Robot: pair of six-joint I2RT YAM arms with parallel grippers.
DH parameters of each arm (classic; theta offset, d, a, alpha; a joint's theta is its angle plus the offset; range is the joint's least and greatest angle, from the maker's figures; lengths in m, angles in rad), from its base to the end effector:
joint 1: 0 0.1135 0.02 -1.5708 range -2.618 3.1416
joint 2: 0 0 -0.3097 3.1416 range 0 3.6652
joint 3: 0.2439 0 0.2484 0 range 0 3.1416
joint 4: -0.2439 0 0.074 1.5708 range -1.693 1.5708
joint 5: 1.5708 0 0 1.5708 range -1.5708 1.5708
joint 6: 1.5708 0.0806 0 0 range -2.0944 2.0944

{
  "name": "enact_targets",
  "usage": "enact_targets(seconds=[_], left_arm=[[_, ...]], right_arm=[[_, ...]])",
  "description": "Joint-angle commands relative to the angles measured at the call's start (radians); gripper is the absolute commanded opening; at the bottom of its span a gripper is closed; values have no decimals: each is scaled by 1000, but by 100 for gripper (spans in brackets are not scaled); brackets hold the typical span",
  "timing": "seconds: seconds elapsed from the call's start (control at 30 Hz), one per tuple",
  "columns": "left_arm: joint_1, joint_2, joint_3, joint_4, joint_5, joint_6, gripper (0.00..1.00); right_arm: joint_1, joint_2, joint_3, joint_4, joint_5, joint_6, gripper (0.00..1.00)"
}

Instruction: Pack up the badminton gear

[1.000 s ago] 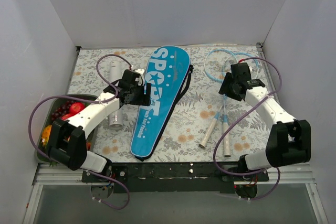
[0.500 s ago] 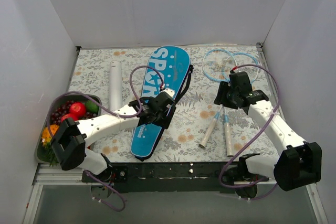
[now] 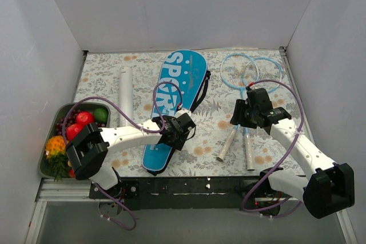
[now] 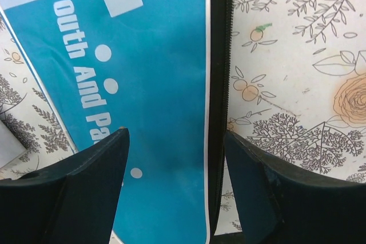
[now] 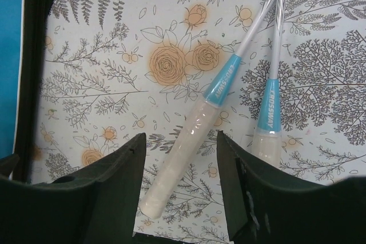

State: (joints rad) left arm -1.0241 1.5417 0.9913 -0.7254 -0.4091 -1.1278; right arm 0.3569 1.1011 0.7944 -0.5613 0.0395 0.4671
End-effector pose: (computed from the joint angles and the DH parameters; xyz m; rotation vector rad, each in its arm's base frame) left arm 0.1786 -0.2318 0.2066 -0.2184 2.6358 -0.0852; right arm 0.2144 0.0765 0.2562 0.1535 2.4592 0.3171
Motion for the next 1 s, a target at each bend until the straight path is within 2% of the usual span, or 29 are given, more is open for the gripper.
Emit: enact_targets(seconds=[0.0, 0.5, 0.63, 0.77, 0.8, 0.87, 0.9, 0.97], left_arm=[[-37, -15, -26, 14, -25, -36, 66], [-65, 14, -68, 21, -72, -59, 66], [-67, 26, -72, 23, -91, -55, 61], [-67, 28, -69, 26, -92, -43, 44], [-65, 26, -69, 24, -92, -41, 35], [-65, 24, -74, 27, -94, -36, 24], [-65, 23, -75, 29, -94, -36, 12], [-65, 21, -77, 26, -96, -35, 2]], right_arm=[[11, -23, -17, 11, -21, 4, 59], [39, -37, -70, 38, -24, 28, 58], [40, -44, -83, 44, -26, 33, 57], [43, -47, -96, 51, -30, 39, 55], [43, -47, -98, 52, -32, 41, 54], [43, -49, -103, 54, -32, 41, 54], [45, -50, -106, 54, -32, 42, 54], [45, -52, -107, 55, -32, 44, 53]])
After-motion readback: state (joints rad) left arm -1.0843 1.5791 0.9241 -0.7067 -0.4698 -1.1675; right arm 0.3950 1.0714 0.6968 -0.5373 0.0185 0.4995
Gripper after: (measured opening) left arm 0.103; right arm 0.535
